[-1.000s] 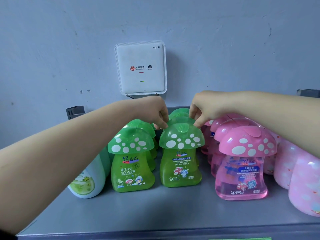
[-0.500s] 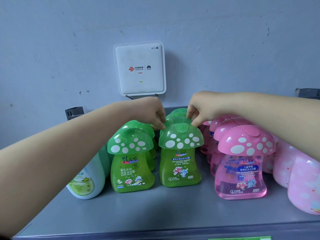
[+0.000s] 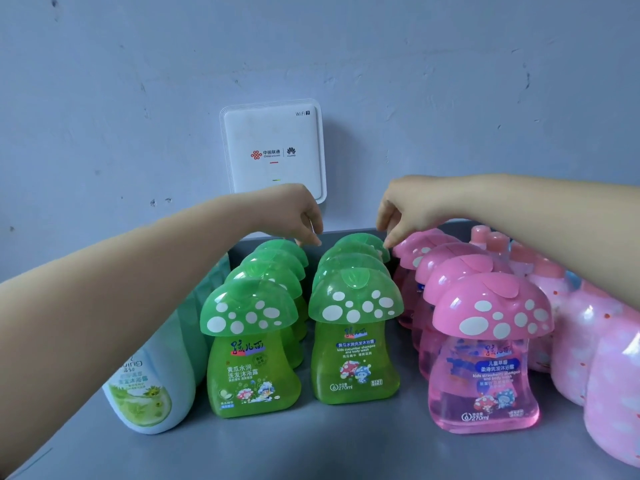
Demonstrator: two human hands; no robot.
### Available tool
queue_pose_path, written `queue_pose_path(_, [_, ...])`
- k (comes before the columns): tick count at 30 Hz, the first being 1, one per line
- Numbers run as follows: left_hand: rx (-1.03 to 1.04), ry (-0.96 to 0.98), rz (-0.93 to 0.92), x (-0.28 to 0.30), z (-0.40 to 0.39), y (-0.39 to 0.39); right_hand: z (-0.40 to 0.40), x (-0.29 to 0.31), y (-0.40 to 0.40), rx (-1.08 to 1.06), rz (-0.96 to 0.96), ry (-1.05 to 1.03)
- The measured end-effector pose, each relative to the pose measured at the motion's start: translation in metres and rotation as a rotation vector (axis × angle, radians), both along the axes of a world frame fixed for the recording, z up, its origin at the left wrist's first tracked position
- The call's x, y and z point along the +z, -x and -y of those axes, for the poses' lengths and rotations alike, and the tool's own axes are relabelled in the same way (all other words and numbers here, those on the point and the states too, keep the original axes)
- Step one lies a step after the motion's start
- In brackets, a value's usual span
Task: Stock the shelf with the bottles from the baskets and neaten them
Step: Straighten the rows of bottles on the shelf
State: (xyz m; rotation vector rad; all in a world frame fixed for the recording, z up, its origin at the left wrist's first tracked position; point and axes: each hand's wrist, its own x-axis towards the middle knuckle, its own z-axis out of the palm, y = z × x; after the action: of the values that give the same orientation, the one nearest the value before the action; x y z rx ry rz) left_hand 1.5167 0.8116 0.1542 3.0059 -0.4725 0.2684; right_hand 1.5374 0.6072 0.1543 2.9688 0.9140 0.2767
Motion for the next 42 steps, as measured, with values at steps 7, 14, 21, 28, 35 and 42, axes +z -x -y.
queue_pose_path(7, [0.004, -0.095, -0.063, -0.016, 0.005, -0.024, -0.009, -0.015, -0.02, -0.015, -0.048, 0.109])
queue_pose_path(14, [-0.038, -0.121, -0.063, -0.019, 0.008, -0.032, -0.017, -0.022, -0.03, -0.005, -0.025, 0.122])
queue_pose_path(21, [-0.039, -0.105, -0.077, -0.02, 0.005, -0.032, -0.022, -0.025, -0.033, -0.018, 0.002, 0.141])
queue_pose_path(28, [-0.015, -0.114, -0.074, -0.021, 0.003, -0.028, -0.026, -0.025, -0.031, -0.003, 0.016, 0.147])
queue_pose_path(35, [-0.005, -0.105, -0.056, -0.023, 0.005, -0.027, -0.025, -0.025, -0.029, -0.009, 0.018, 0.158])
queue_pose_path(42, [-0.003, -0.121, -0.054, -0.024, 0.006, -0.029, -0.025, -0.026, -0.031, -0.013, 0.014, 0.15])
